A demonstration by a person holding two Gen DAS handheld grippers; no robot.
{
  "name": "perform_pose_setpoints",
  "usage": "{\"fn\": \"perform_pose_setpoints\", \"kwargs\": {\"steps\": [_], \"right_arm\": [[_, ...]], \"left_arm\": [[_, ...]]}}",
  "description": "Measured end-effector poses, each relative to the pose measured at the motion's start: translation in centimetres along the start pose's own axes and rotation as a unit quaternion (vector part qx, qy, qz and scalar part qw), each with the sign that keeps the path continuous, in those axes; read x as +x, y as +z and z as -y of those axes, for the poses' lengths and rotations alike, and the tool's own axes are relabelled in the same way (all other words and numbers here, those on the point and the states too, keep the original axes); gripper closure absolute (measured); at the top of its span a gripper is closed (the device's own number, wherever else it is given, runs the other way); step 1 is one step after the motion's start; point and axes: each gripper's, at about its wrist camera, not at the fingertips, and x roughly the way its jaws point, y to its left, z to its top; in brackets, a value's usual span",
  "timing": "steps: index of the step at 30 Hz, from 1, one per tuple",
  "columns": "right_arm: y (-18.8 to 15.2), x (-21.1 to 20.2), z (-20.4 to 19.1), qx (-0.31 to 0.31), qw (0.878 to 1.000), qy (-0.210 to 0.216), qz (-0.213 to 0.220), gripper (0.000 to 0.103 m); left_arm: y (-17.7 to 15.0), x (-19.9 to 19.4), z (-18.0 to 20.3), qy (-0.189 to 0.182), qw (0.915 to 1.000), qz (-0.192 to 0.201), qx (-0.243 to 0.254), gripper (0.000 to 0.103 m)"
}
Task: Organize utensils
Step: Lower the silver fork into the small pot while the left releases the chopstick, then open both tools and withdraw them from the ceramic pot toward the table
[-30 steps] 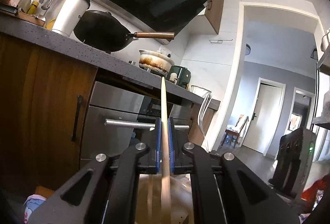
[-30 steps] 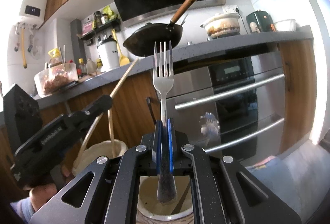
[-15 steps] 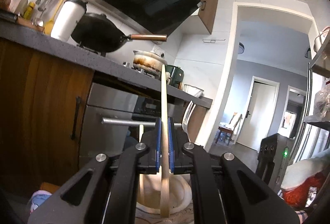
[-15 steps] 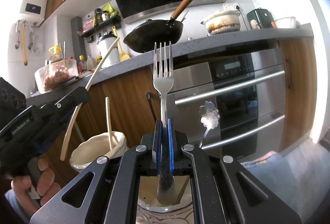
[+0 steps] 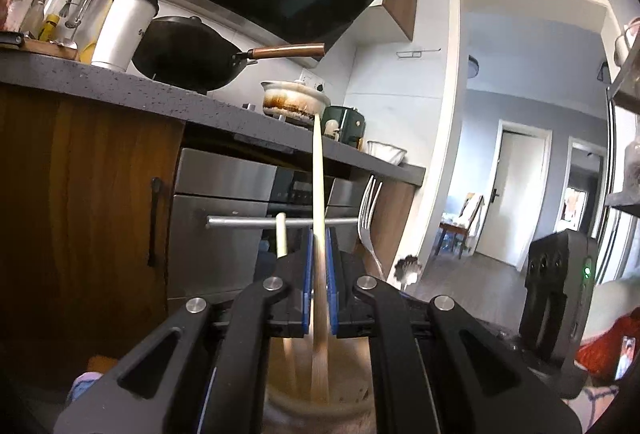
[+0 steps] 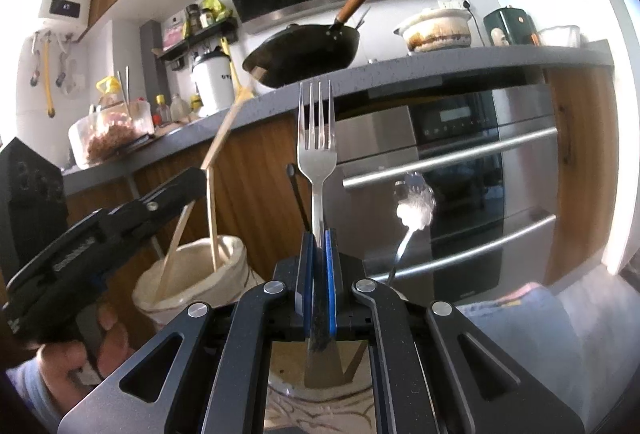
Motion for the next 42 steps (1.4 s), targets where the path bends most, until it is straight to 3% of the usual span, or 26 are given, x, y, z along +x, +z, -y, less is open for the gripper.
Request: {"fn": "perform_pose_setpoints", "kwargs": {"steps": [6, 14, 31, 36, 40, 42], "right_arm": [[-0.7, -0.1, -0.1, -0.004, 1.0, -0.019, -0.023, 0.096], [-0.9, -0.5, -0.3, -0.016, 0.999, -0.034, -0.021, 0.096], [-0.4, -1.8, -0.1, -0.009, 1.0, -0.028, -0.006, 0.095], [0.2, -3.7, -0.3, -0.008, 0.999, -0.032, -0.005, 0.077], [0.6, -5.8, -0.3, -0.005, 0.999, -0.034, 0.002, 0.06], [0.7, -7.1, -0.2, -0.006, 0.999, -0.037, 0.005, 0.045]], "left_arm": [[-0.4, -1.7, 0.4, 0.006, 0.9997, -0.018, 0.013, 0.097], [-1.4, -1.2, 1.4, 0.028, 0.9968, -0.062, 0.043, 0.097], [-1.0, -2.1, 2.7, 0.047, 0.9945, -0.071, 0.061, 0.096], [-1.1, -3.2, 3.4, 0.059, 0.9928, -0.075, 0.071, 0.094], [-1.0, -4.5, 3.5, 0.074, 0.9919, -0.079, 0.066, 0.075], [-1.1, -5.3, 3.7, 0.076, 0.9919, -0.08, 0.063, 0.068]]}}
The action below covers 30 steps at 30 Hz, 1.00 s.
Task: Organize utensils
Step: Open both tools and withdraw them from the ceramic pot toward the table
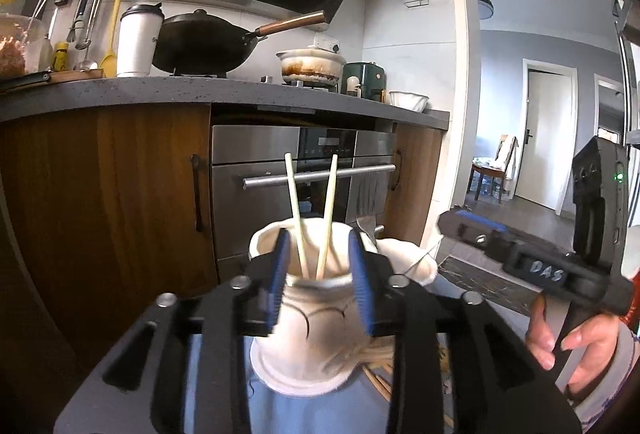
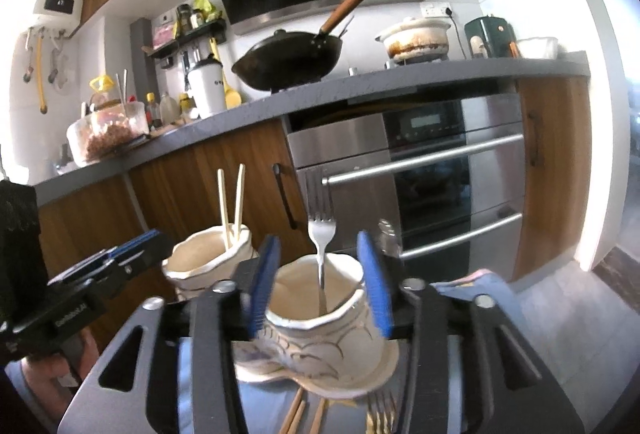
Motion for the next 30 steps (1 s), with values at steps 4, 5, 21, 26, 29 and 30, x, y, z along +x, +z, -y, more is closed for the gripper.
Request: {"fn": "perform_pose_setpoints", "kwargs": {"steps": [4, 5, 21, 26, 29, 30], "right_arm": [[-0.2, -2.2, 0.7, 0.008, 1.0, -0.012, 0.002, 0.013], [-0.3, -2.6, 0.8, 0.009, 1.0, -0.013, 0.003, 0.011], [-5.6, -5.1, 3.7, 0.005, 0.99, -0.111, -0.086, 0.005], [-7.6, -6.2, 4.5, 0.0, 0.986, -0.126, -0.113, 0.005], [-8.6, -6.7, 4.8, -0.003, 0.983, -0.13, -0.127, 0.005], [-8.9, -6.7, 4.8, -0.005, 0.983, -0.131, -0.131, 0.005]], "left_arm": [[-0.4, -1.7, 0.3, 0.011, 0.9999, 0.0, 0.001, 0.043], [-0.6, -2.1, 0.5, 0.013, 0.9999, -0.002, 0.002, 0.036], [-7.0, -3.8, 3.9, 0.031, 0.9955, -0.089, 0.011, 0.006], [-9.4, -2.2, 4.3, 0.027, 0.9894, -0.142, -0.002, 0.006], [-10.4, -1.6, 4.6, 0.026, 0.9853, -0.169, 0.003, 0.006], [-10.5, -1.5, 4.7, 0.029, 0.9844, -0.173, 0.006, 0.006]]}}
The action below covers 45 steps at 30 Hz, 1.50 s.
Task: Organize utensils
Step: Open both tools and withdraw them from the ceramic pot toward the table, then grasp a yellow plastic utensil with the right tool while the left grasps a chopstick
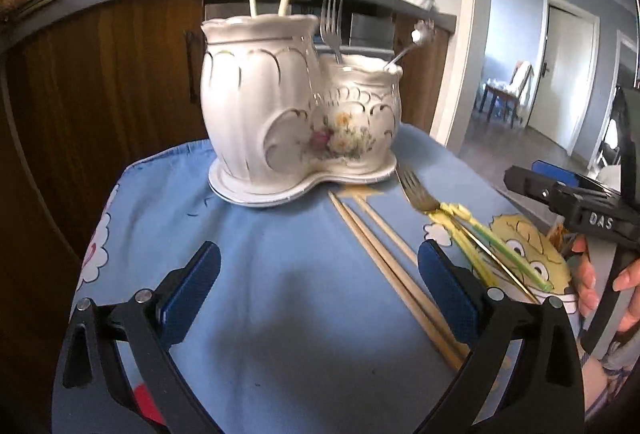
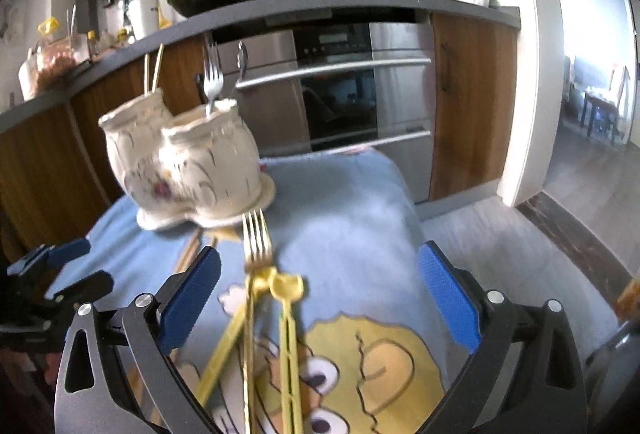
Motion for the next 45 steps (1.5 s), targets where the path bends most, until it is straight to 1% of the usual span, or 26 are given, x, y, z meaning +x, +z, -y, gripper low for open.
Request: {"fn": "perform_pose_setpoints", "kwargs": {"steps": [1, 4, 5, 7, 11, 16, 19, 21, 22, 24, 25, 27, 28, 30, 31, 32, 34, 36, 38, 40, 42, 43, 45], "right_arm": [[-0.2, 0.0, 0.0, -0.003, 1.0, -0.001, -0.003, 0.005], [-0.7, 0.4, -0.1, -0.014, 1.0, -0.004, -0.015, 0.005], [-0.8, 0.6, -0.1, -0.017, 1.0, -0.004, -0.018, 0.005], [-0.9, 0.8, -0.3, -0.024, 0.999, -0.004, -0.023, 0.005], [-1.1, 1.3, -0.5, -0.029, 0.999, 0.006, -0.034, 0.006], [-1.2, 1.5, -0.3, -0.028, 0.998, 0.025, -0.043, 0.008], [-1.2, 1.7, -0.3, -0.034, 0.998, 0.029, -0.055, 0.014], [-1.4, 1.9, -0.5, -0.04, 0.996, 0.03, -0.067, 0.024], [-1.6, 1.9, -0.5, -0.043, 0.996, 0.031, -0.071, 0.027], [-1.7, 1.9, -0.7, -0.05, 0.995, 0.033, -0.079, 0.038], [-1.8, 1.9, -0.7, -0.053, 0.995, 0.035, -0.082, 0.041], [-1.9, 2.0, -0.8, -0.058, 0.993, 0.042, -0.09, 0.051], [-2.0, 2.0, -0.9, -0.059, 0.993, 0.046, -0.093, 0.053], [-2.0, 2.0, -0.8, -0.057, 0.992, 0.055, -0.099, 0.063], [-2.0, 2.0, -0.7, -0.056, 0.992, 0.057, -0.101, 0.065], [-2.1, 1.9, -0.7, -0.056, 0.991, 0.059, -0.102, 0.067], [-2.2, 1.9, -0.6, -0.057, 0.991, 0.059, -0.105, 0.07], [-2.3, 2.0, -0.6, -0.059, 0.99, 0.062, -0.111, 0.072], [-2.4, 2.1, -0.8, -0.062, 0.989, 0.063, -0.115, 0.073], [-2.5, 2.3, -1.0, -0.066, 0.989, 0.063, -0.118, 0.074], [-2.6, 2.5, -1.1, -0.068, 0.989, 0.059, -0.12, 0.075], [-2.6, 2.5, -1.1, -0.069, 0.989, 0.058, -0.12, 0.075], [-2.6, 2.6, -1.2, -0.073, 0.989, 0.054, -0.119, 0.079]], "left_arm": [[0.0, 0.2, 0.1, 0.003, 1.0, -0.005, 0.0, 0.006], [-0.3, 1.4, 0.4, 0.007, 0.999, -0.043, 0.002, 0.006], [-0.5, 1.6, 0.6, 0.012, 0.9987, -0.049, 0.006, 0.006], [-0.6, 1.5, 1.0, 0.025, 0.9985, -0.045, 0.018, 0.006], [-0.6, 2.0, 1.5, 0.043, 0.997, -0.058, 0.029, 0.006], [-0.8, 2.2, 2.3, 0.044, 0.9958, -0.076, 0.026, 0.006], [-1.0, 2.5, 2.7, 0.057, 0.9942, -0.087, 0.026, 0.007], [-1.0, 2.7, 2.9, 0.062, 0.9934, -0.093, 0.027, 0.01], [-1.0, 2.8, 3.0, 0.065, 0.993, -0.095, 0.026, 0.012], [-1.0, 2.8, 3.1, 0.069, 0.9927, -0.096, 0.024, 0.013], [-0.9, 2.9, 3.1, 0.065, 0.9928, -0.099, 0.021, 0.016], [-0.7, 3.1, 3.2, 0.06, 0.9926, -0.104, 0.016, 0.021], [-0.6, 3.2, 3.3, 0.057, 0.9925, -0.107, 0.018, 0.026], [-0.3, 3.4, 3.6, 0.054, 0.9922, -0.11, 0.022, 0.033], [-0.2, 3.5, 3.7, 0.047, 0.9923, -0.112, 0.02, 0.041], [-0.1, 3.5, 3.8, 0.041, 0.9924, -0.115, 0.016, 0.046], [-0.1, 3.6, 3.9, 0.037, 0.9919, -0.121, 0.009, 0.049], [-0.2, 3.6, 4.3, 0.042, 0.9915, -0.122, 0.018, 0.051], [-0.4, 3.6, 4.6, 0.031, 0.9906, -0.131, 0.024, 0.053], [-0.6, 3.6, 5.0, 0.032, 0.99, -0.134, 0.032, 0.054], [-0.6, 3.7, 5.3, 0.027, 0.9899, -0.133, 0.043, 0.062], [-0.6, 3.7, 5.3, 0.019, 0.9899, -0.134, 0.045, 0.074], [-0.5, 3.8, 5.4, 0.015, 0.9891, -0.136, 0.053, 0.089]]}}
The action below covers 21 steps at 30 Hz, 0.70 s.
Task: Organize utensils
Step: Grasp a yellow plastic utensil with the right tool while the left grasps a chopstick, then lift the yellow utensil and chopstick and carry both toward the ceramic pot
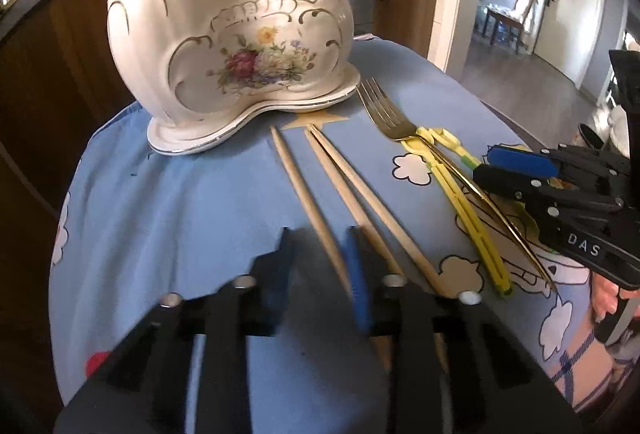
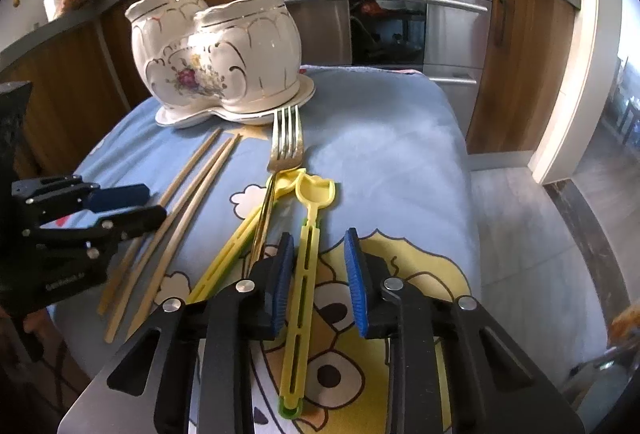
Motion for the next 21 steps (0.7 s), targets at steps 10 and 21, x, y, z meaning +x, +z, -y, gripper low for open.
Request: {"fn": "perform_pose_setpoints", "kwargs": {"steps": [10, 21], "right_arm": [[0.0, -0.2, 0.2, 0.005, 1.0, 0.01, 0.009, 0.092], [0.3, -1.4, 0.7, 0.022, 0.998, 0.028, 0.049, 0.092]], "left_arm": [[0.1, -0.2, -3.1, -0.019, 0.9995, -0.019, -0.02, 0.094], [0.0, -0.4, -3.7, -0.03, 0.9994, -0.016, -0.01, 0.097]]}}
